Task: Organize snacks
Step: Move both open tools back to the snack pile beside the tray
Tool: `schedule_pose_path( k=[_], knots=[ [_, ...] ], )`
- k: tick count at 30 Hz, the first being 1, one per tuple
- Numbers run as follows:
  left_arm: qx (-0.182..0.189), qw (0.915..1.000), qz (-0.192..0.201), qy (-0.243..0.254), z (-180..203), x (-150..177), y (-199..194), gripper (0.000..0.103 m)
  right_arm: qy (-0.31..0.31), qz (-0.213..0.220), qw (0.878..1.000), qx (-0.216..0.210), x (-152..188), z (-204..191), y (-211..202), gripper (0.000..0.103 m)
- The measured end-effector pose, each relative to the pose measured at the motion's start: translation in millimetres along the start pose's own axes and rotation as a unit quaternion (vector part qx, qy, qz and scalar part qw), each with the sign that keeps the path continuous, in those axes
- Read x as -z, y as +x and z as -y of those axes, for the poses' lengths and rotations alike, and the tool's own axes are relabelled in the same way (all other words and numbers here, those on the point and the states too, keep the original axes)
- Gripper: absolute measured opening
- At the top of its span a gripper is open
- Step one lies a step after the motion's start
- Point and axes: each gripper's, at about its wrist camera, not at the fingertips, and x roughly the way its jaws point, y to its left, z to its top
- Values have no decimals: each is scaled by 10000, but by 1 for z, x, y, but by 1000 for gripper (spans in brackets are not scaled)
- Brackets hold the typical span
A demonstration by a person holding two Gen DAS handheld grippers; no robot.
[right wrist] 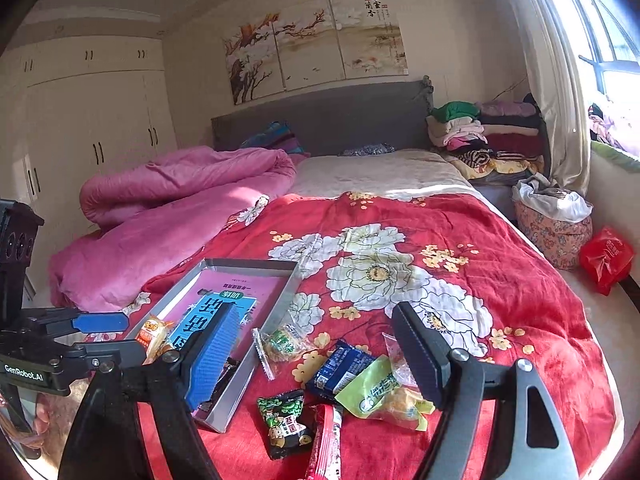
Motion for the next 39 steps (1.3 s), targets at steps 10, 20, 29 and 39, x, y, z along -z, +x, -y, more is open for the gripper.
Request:
schedule_pose_path(
  k=[10, 20, 29, 39],
  knots=[
    [41, 9999, -131, 89, 11, -2, 10, 79, 341, -144, 9990, 250, 5, 32, 5, 78],
    [92, 9992, -347, 183, 25, -8, 32, 79, 501, -484, 9971, 315, 14, 51, 18, 78],
    [7, 9982, -507, 326, 30, -18, 57, 79, 611, -633, 9956, 315, 20, 64, 29, 78],
    [46, 9961, -707, 524, 39, -25, 79, 79, 667, -735, 9948, 250, 24, 71, 38, 78]
  ],
)
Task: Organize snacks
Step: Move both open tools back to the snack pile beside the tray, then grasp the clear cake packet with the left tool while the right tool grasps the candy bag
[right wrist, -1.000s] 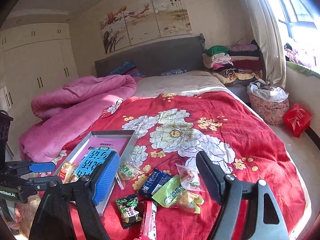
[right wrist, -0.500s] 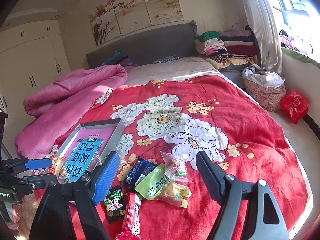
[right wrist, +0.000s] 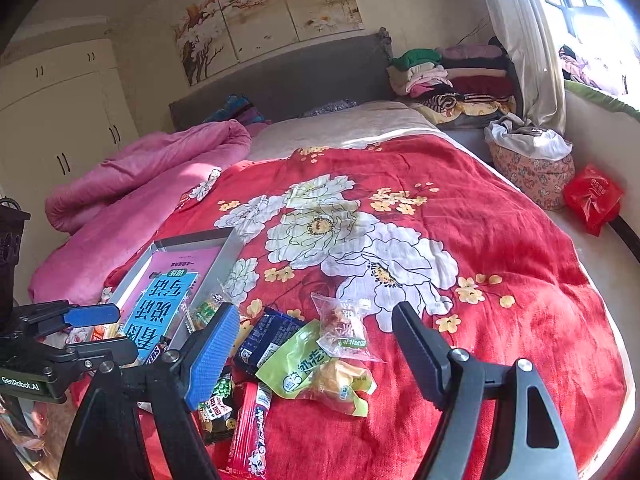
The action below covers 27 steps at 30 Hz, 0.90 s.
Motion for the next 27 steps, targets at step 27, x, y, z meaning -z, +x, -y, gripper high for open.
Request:
schedule_pose_path(
  k=[27],
  knots=[
    [-437, 9898, -888, 1023, 0, -41, 79, 79, 352, -549, 9979, -21, 3, 24, 54, 78]
  ],
)
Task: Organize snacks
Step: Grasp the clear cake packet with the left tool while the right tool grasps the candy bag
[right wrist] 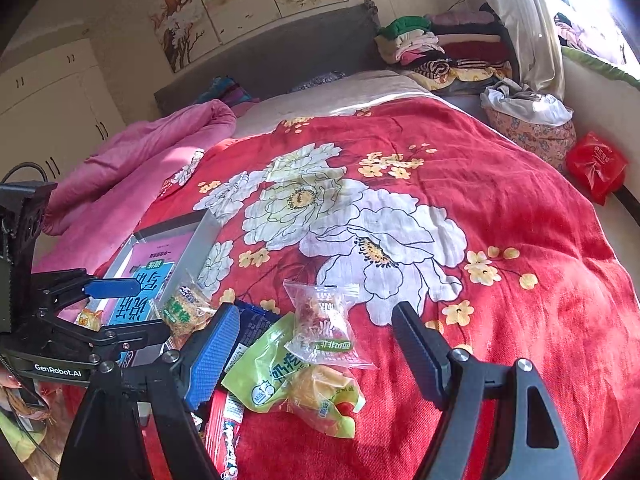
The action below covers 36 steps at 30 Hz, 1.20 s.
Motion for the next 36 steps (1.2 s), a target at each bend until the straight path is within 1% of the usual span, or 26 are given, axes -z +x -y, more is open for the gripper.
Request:
schedule_pose_path(
  k=[4, 7, 9, 12, 15, 17, 18, 21, 23, 26, 29, 32, 36],
  knots=[
    [-65, 9997, -135, 207, 4, -5, 9, 78, 10, -153, 9999, 23, 1, 2, 14, 78],
    [-234, 9988, -275, 318, 6, -7, 16, 76, -2, -220, 9998, -3, 1, 1, 21, 78],
    [-346, 9980, -376, 373, 6, -9, 22, 74, -23, -225, 9997, -35, 1, 1, 23, 78],
    [-383, 9972, -487, 429, 8, -12, 27, 70, -48, -251, 9997, -63, 0, -1, 28, 78],
    [-457, 9961, -556, 502, 12, -14, 32, 68, -84, -287, 9995, -81, 1, -2, 31, 78],
    [-515, 9956, -612, 480, 14, -15, 36, 66, -107, -328, 9994, -94, 1, -2, 34, 71],
    [-524, 9955, -638, 460, 14, -14, 37, 63, -113, -348, 9993, -92, 1, -2, 36, 70],
    [-574, 9948, -720, 424, 15, -14, 40, 62, -72, -410, 9991, -86, 1, 2, 42, 65],
    [-574, 9945, -768, 414, 15, -14, 43, 62, -52, -475, 9988, -56, 1, 6, 46, 56],
    [-567, 9943, -829, 350, 13, -16, 48, 61, -116, -562, 9984, -14, 2, 8, 52, 47],
    [-567, 9944, -855, 270, 11, -16, 52, 60, -167, -581, 9982, -60, 4, 7, 53, 42],
    [-557, 9947, -846, 144, 9, -16, 53, 56, -209, -565, 9981, -82, 4, 7, 52, 41],
    [-455, 9945, -940, 4, 5, -14, 61, 52, -138, -535, 9984, -144, 4, 9, 49, 41]
  ],
)
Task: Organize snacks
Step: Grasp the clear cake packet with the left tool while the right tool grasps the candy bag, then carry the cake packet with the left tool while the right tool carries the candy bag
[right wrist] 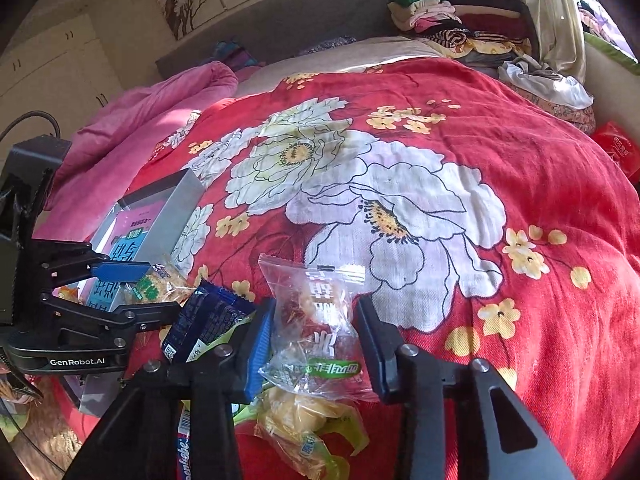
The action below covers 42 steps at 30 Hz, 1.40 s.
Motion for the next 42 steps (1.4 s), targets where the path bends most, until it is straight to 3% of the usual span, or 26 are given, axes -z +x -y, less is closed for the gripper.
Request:
schedule_pose_path(
  k=[4, 20, 42],
  knots=[
    [-15, 10000, -28, -79, 2, 0, 4, 52, 5, 89, 10000, -33, 0, 0, -5, 39],
    [694, 9912, 437, -1042, -20, 13, -13, 43, -81, 386, 9990, -210, -3, -6, -17, 38],
    [1082, 9791, 978, -1415, -34, 51, -67, 42, -630, 810, 9942, -323, 5, -44, -54, 38]
  ],
)
